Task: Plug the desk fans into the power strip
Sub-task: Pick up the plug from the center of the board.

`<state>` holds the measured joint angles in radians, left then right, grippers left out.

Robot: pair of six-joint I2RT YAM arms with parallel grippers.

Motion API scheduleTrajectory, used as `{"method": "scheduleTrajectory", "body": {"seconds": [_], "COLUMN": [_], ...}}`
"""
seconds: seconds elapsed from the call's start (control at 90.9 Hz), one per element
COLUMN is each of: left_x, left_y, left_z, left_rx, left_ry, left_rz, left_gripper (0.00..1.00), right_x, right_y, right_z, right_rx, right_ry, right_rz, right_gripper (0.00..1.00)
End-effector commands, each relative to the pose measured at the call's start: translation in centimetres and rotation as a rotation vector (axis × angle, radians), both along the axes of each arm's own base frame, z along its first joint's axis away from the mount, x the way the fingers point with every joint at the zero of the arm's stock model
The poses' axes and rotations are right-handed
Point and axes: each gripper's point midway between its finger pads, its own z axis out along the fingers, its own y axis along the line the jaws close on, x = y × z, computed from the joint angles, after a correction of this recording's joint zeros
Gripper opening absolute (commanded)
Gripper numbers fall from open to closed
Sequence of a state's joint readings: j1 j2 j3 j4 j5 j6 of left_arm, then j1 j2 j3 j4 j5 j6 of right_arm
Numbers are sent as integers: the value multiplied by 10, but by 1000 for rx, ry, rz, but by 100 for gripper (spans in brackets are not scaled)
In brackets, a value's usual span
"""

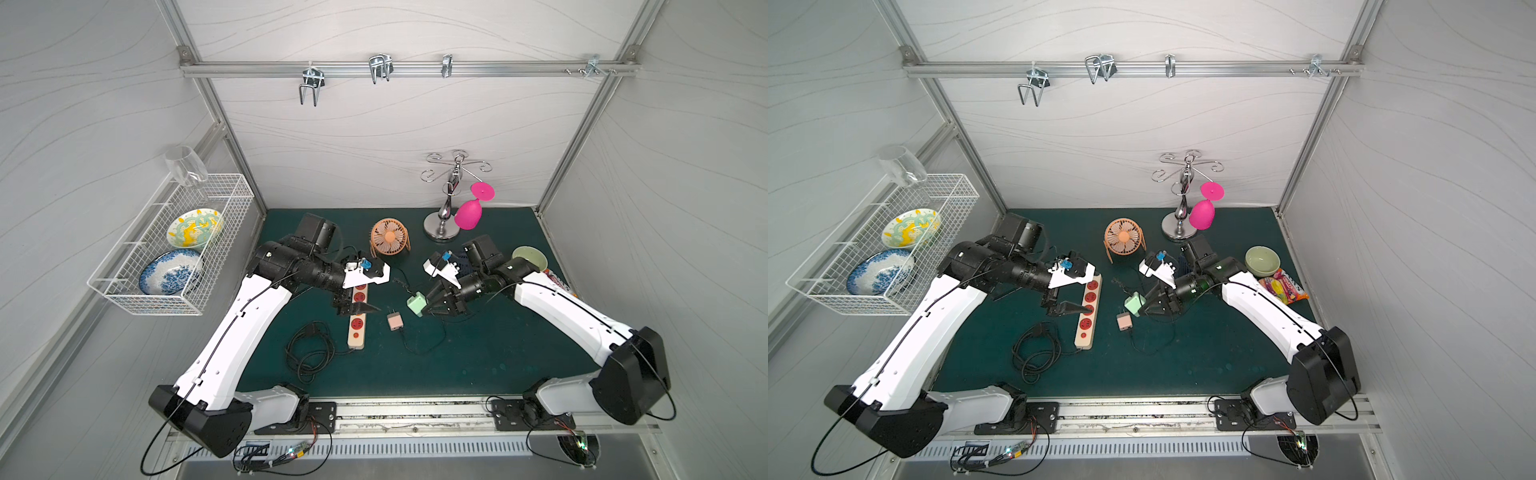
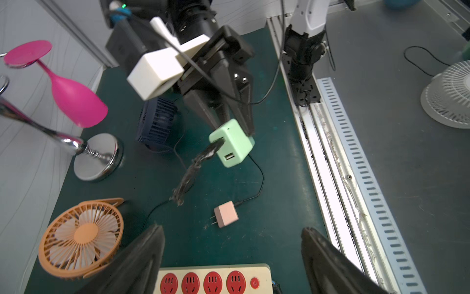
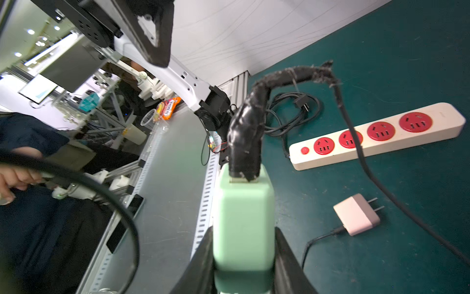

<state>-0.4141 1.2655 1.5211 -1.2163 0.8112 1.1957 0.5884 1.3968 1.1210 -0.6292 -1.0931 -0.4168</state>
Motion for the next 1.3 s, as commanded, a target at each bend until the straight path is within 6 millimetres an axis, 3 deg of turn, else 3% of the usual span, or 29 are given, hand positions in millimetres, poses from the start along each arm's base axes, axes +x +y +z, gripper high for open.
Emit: {"method": "scheduleTrajectory", "body": {"seconds": [0.0, 0.396, 0.759, 1.012, 1.288], "left_x": [-11, -16, -3, 6, 1], "left_y": [-11, -39, -52, -62, -66], "left_z": [14, -5, -33, -38, -38], "left_rx": [-43, 5, 66, 67, 56], "left_ry": [-51, -175, -325, -364, -336], "left_rz": [-127, -346, -476, -503, -508], "left_gripper": [89, 91, 83, 73, 54], "right_x": [-7, -13, -11, -8, -2], "right_y": [3, 17, 14, 11, 8], "right_z": [19, 16, 25, 27, 29], "right_rx": [73, 85, 133, 149, 157], "right_ry": [76, 163, 194, 193, 182], "right_rz": [58, 136, 151, 143, 120], "right_gripper": [0, 0, 0, 0, 0]}}
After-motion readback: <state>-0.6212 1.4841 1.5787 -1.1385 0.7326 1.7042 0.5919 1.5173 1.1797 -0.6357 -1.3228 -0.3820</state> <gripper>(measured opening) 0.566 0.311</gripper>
